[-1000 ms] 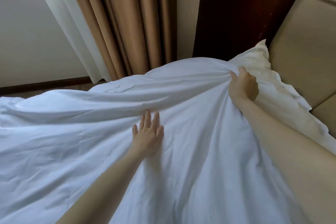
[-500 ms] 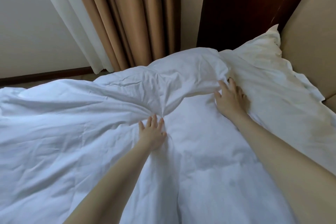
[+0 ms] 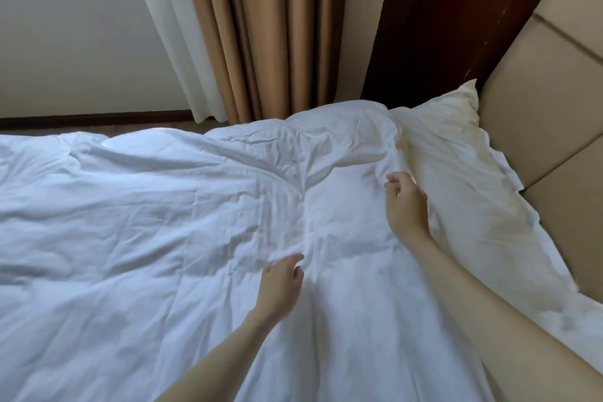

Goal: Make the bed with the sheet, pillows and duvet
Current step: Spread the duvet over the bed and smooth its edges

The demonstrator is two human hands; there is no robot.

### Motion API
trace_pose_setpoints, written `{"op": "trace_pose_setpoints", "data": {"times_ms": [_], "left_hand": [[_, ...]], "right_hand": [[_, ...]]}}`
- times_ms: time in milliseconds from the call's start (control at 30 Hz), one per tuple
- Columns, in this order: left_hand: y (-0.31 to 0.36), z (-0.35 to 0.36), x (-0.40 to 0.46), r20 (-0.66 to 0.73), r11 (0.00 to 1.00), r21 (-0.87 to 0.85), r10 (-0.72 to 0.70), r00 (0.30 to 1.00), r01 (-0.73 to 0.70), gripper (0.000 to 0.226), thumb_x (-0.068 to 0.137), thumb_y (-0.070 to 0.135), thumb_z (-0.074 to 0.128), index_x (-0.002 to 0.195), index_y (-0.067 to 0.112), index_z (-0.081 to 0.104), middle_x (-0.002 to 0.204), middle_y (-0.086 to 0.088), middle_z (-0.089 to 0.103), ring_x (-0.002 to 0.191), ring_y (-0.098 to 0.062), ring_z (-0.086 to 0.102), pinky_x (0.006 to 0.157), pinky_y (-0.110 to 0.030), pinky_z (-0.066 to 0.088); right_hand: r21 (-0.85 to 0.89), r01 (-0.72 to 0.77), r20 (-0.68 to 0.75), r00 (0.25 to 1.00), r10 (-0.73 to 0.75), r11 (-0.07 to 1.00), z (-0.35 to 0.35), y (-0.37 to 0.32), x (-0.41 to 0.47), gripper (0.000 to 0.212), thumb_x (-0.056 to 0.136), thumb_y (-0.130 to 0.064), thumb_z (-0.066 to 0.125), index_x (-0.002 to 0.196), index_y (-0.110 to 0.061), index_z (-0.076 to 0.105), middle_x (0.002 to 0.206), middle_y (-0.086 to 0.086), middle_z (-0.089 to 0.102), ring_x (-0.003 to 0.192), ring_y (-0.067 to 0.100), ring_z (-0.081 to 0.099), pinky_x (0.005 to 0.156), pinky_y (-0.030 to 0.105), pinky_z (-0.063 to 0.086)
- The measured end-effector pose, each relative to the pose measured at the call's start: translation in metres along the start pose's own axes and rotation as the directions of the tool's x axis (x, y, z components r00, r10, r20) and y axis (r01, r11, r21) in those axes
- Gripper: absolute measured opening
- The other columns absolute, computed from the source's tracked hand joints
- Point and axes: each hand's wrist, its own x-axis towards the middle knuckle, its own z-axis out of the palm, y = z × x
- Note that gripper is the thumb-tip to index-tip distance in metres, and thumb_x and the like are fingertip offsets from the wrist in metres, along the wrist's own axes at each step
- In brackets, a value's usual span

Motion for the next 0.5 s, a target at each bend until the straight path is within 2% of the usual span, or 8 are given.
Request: {"op": "trace_pose_setpoints", "data": {"times_ms": [67, 167, 233, 300, 400, 500], "left_hand": [[0.014, -0.020, -0.028, -0.043, 0.983, -0.180, -0.050, 0.998, 0.041, 0.035, 0.095, 0.014, 0.042, 0.124, 0.024, 0.060, 0.120, 0.008, 0.064, 0.114, -0.013, 0.057, 0.097, -0.029, 0.043], [0.032, -0.053, -0.076, -0.062, 0.930, -0.364, -0.079, 0.995, 0.051, 0.029, 0.094, 0.015, 0.042, 0.108, 0.028, 0.063, 0.099, 0.011, 0.069, 0.099, -0.012, 0.063, 0.090, -0.038, 0.049], [0.041, -0.075, -0.109, -0.105, 0.888, -0.459, -0.095, 0.990, 0.036, 0.028, 0.093, 0.011, 0.042, 0.097, 0.028, 0.063, 0.088, 0.010, 0.071, 0.088, -0.011, 0.066, 0.086, -0.034, 0.051], [0.049, -0.098, -0.145, -0.153, 0.848, -0.529, -0.106, 0.982, 0.009, 0.028, 0.092, 0.006, 0.042, 0.093, 0.024, 0.064, 0.082, 0.006, 0.071, 0.080, -0.013, 0.066, 0.079, -0.028, 0.051], [0.050, -0.126, -0.201, -0.197, 0.798, -0.602, -0.113, 0.974, -0.029, 0.029, 0.091, 0.002, 0.041, 0.089, 0.018, 0.066, 0.078, 0.000, 0.070, 0.070, -0.012, 0.065, 0.067, -0.016, 0.049], [0.044, -0.151, -0.253, -0.229, 0.776, -0.629, -0.111, 0.967, -0.059, 0.028, 0.090, 0.001, 0.042, 0.087, 0.015, 0.066, 0.073, -0.001, 0.069, 0.066, -0.011, 0.063, 0.065, -0.018, 0.049]], "right_hand": [[0.099, -0.041, 0.046, 0.998, 0.036, 0.994, -0.017, -0.022, -0.032, 0.024, 0.094, -0.006, 0.042, 0.110, -0.004, 0.060, 0.103, 0.013, 0.068, 0.090, 0.027, 0.060, 0.075, 0.030, 0.046], [0.185, -0.063, 0.093, 0.995, 0.047, 0.981, -0.045, -0.054, -0.082, 0.024, 0.094, -0.003, 0.038, 0.105, -0.006, 0.059, 0.092, 0.009, 0.068, 0.076, 0.022, 0.058, 0.056, 0.010, 0.040], [0.237, -0.057, 0.100, 0.994, 0.034, 0.970, -0.065, -0.073, -0.117, 0.021, 0.093, -0.002, 0.040, 0.098, -0.009, 0.059, 0.085, 0.005, 0.068, 0.074, 0.022, 0.061, 0.055, 0.007, 0.040], [0.287, -0.045, 0.098, 0.995, 0.017, 0.957, -0.085, -0.090, -0.151, 0.020, 0.092, 0.000, 0.044, 0.089, -0.012, 0.059, 0.078, 0.002, 0.067, 0.072, 0.014, 0.063, 0.058, 0.005, 0.043], [0.318, -0.022, 0.089, 0.996, -0.007, 0.948, -0.113, -0.108, -0.204, 0.028, 0.090, 0.005, 0.047, 0.077, -0.018, 0.058, 0.071, -0.001, 0.066, 0.061, 0.004, 0.061, 0.063, 0.010, 0.047], [0.335, -0.026, 0.124, 0.992, -0.017, 0.942, -0.137, -0.123, -0.253, 0.030, 0.089, 0.005, 0.048, 0.076, -0.019, 0.059, 0.070, 0.001, 0.067, 0.065, 0.015, 0.063, 0.071, 0.029, 0.053]]}}
